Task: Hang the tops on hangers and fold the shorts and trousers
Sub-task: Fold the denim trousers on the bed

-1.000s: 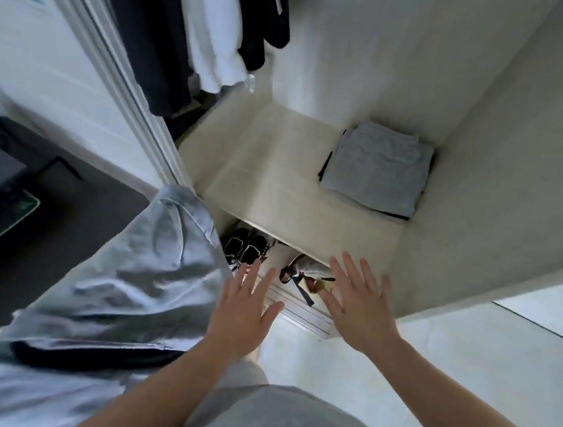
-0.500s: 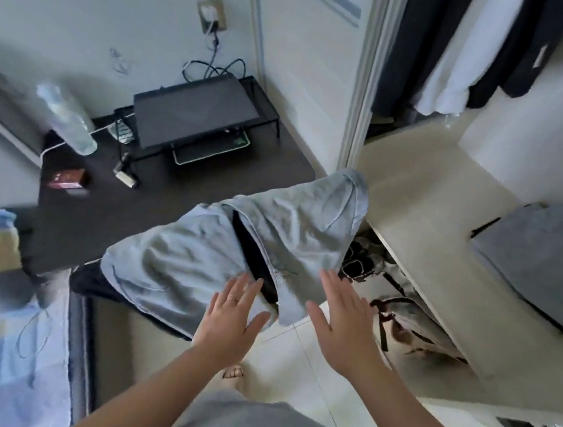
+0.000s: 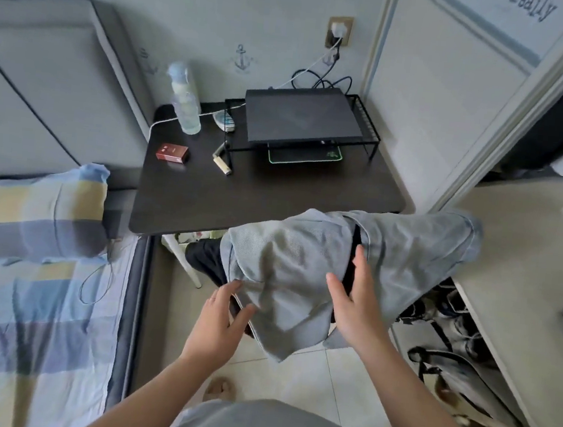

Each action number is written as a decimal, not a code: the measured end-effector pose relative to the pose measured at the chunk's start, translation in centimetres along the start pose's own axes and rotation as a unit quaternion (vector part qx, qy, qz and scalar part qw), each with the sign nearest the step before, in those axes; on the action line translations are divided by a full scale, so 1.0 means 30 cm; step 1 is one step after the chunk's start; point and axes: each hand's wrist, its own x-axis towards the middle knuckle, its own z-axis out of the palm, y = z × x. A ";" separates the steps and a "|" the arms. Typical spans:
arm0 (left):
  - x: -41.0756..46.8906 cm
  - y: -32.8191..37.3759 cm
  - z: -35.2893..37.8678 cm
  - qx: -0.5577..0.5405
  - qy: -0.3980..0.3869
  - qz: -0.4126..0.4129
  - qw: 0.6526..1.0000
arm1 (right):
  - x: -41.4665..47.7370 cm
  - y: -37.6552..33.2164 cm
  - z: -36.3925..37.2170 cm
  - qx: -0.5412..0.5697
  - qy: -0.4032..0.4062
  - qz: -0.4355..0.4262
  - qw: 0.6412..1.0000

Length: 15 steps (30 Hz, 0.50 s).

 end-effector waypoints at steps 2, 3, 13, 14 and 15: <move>0.019 -0.017 -0.023 -0.021 0.032 -0.010 0.999 | 0.021 -0.005 0.017 -0.001 0.043 0.015 0.999; 0.029 -0.020 -0.035 -0.033 0.045 -0.016 0.998 | 0.030 -0.005 0.023 0.000 0.056 0.023 0.998; 0.144 0.042 -0.100 -0.092 -0.025 -0.086 0.992 | 0.104 -0.011 0.068 0.039 0.085 0.093 0.991; 0.147 0.050 -0.103 -0.089 -0.022 -0.085 0.992 | 0.101 -0.021 0.070 0.059 0.090 0.086 0.990; 0.148 0.057 -0.107 -0.084 -0.020 -0.078 0.993 | 0.097 -0.030 0.069 0.073 0.094 0.079 0.990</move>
